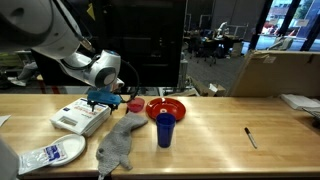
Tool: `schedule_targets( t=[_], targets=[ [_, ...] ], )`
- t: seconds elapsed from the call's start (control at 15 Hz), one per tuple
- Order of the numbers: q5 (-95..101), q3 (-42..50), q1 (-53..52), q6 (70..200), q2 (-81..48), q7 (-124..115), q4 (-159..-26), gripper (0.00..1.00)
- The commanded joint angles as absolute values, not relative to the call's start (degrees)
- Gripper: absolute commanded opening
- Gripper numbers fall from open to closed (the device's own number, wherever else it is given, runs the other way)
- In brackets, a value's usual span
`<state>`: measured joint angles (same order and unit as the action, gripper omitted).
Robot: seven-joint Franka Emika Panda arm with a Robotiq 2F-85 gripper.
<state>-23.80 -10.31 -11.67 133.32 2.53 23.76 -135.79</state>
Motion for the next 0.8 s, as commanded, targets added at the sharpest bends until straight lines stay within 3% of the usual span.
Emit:
schedule_targets(
  t=[0.0,0.13,0.33,0.73],
  targets=[
    [-25.7,-10.4,-11.9,133.5,2.5,22.7,-135.8,0.73],
    [-25.9,-10.5,-11.9,133.5,2.5,22.3,-135.7,0.61],
    [-26.2,-10.7,-12.0,133.7,2.5,22.0,-135.5,0.36],
    [-25.7,-10.8,-12.0,134.0,2.5,20.9,-134.7,0.02]
  ],
)
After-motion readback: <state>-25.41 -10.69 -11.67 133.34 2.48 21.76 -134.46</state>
